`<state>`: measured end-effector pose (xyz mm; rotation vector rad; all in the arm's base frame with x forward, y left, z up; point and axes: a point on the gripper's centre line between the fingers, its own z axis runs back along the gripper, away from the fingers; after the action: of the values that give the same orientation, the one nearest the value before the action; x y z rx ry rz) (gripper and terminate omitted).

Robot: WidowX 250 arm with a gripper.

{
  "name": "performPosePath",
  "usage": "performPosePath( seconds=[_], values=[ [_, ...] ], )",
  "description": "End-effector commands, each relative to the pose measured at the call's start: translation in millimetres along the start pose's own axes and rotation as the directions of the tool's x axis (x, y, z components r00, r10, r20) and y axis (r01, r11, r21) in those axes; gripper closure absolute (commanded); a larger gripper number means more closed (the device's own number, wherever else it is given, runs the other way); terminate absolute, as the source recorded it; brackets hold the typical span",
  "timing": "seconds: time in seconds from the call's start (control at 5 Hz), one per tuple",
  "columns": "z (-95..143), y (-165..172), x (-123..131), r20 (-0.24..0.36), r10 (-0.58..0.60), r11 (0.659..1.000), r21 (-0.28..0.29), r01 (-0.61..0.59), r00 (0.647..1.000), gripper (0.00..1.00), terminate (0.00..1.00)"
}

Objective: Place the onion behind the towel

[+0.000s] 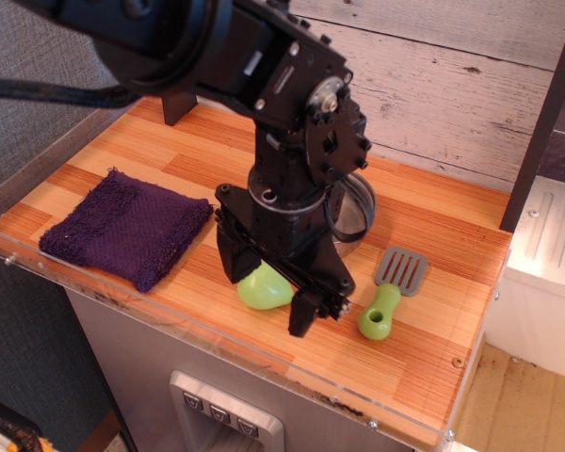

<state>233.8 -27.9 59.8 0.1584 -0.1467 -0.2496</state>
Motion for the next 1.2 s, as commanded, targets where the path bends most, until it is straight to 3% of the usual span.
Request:
performPosePath(
  seconds=[0.0,0.4,1.0],
  values=[
    [9,30,18,0.052,0.043,0.999,0.025,-0.044,0.998,0.00,0.00],
    [-22,26,17,0.022,0.099,0.993,-0.067,-0.097,0.995,0.00,0.00],
    [-58,29,12,-0.038,0.117,0.990,-0.069,-0.119,0.992,0.00,0.00]
  ],
)
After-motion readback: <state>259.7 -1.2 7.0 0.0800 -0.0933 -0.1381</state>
